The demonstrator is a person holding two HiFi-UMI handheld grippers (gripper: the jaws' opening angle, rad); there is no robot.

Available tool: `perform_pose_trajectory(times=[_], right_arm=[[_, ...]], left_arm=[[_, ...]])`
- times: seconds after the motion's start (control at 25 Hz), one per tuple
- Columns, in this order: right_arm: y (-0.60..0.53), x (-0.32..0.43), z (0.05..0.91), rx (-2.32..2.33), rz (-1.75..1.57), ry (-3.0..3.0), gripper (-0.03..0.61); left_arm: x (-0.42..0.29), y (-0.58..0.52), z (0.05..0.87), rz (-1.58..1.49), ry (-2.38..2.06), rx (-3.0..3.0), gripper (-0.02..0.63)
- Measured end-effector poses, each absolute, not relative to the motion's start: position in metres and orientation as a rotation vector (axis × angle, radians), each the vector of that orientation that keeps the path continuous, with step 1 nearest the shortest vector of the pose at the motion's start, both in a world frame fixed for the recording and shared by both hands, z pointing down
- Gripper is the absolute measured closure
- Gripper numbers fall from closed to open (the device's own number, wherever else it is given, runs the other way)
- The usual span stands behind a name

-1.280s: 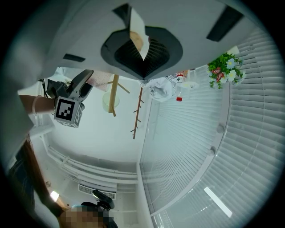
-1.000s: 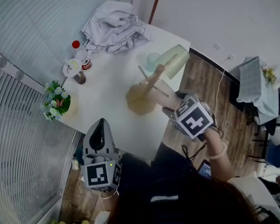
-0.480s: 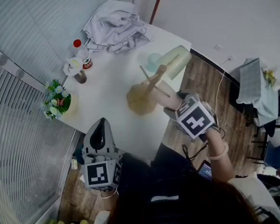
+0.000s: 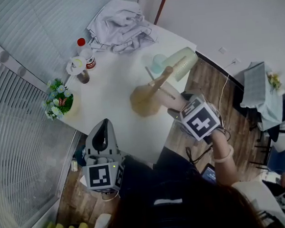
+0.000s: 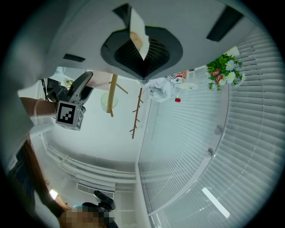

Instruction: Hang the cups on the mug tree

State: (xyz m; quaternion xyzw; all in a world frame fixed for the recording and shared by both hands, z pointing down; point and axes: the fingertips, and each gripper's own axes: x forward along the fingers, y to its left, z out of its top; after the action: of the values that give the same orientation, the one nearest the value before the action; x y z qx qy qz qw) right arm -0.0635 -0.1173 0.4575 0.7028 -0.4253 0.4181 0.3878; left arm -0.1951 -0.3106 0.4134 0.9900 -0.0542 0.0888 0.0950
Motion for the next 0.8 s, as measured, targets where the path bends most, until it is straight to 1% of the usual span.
perform_pose_trajectory(times=[0.8], right_arm=[[-0.121,-0.069,0.446,1.832,1.016,-1.163,0.285]], left_arm=[[-0.193,-0.300,0.413,0.268,-0.124,2.940,0.614]])
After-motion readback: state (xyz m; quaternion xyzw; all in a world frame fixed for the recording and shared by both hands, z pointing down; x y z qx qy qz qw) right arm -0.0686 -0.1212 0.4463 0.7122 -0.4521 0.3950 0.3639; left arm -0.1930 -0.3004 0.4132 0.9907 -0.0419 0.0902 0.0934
